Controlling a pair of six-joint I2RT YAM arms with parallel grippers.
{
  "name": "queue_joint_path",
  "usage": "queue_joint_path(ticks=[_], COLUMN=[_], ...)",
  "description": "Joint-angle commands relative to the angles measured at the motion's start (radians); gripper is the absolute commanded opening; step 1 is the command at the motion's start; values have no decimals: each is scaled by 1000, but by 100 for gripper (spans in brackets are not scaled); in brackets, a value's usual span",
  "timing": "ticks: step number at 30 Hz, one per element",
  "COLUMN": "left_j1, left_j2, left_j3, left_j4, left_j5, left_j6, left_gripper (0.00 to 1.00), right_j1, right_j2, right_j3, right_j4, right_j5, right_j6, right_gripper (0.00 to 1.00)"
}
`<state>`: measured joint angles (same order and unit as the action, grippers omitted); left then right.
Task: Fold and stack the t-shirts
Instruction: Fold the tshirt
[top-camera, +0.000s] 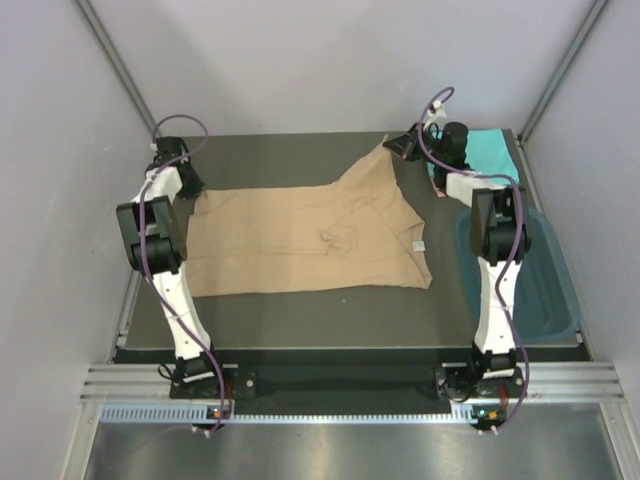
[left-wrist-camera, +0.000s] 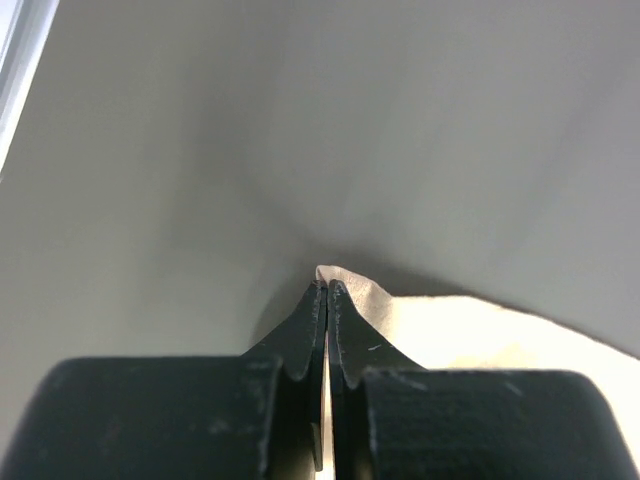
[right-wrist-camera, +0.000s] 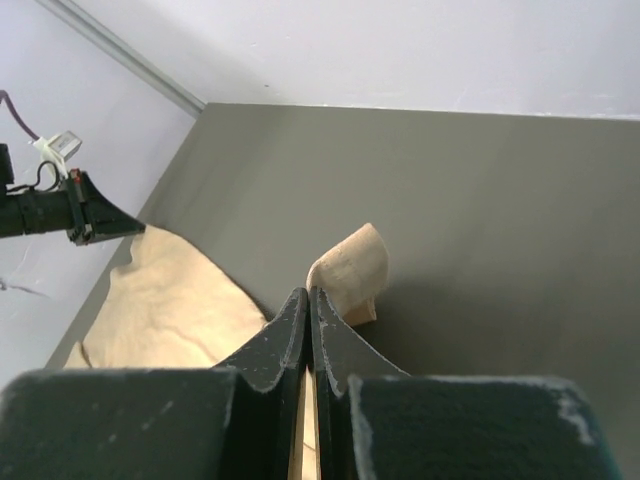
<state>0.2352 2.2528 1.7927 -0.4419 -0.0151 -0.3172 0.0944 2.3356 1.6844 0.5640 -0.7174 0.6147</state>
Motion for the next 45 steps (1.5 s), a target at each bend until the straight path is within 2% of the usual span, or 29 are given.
queue_joint_path(ticks=[1,8,15,19,26,33,45], left_j1=[1,0,3,4,27,39,39], left_j2=[-107,-165,-240,-297,-329,-360,-397], left_j3=[-47,-99,-220,-289,-312,-329,-414], left_j4=[57,45,72,78,46,25,39], left_j5=[3,-16,7,-48,-157,-209,-215], left_j6=[-17,-23,-63,-82,-149,-174,-180], left_gripper=[0,0,0,0,0,0,0], right_j1=[-7,-7,-7,-7,-5,-5,14], right_j2=[-145,-298,-470,-564,-645,-717,-866], right_j3=[-38,-254,-462,-581,-683,-793,-948], right_j4=[120,223,186,137,109,77,48], right_j5=[-30,-45,-13,15,-4,16,76], right_j6=[-49,-38,-124,-185,-220,-276,-297], right_gripper=[0,0,0,0,0,0,0])
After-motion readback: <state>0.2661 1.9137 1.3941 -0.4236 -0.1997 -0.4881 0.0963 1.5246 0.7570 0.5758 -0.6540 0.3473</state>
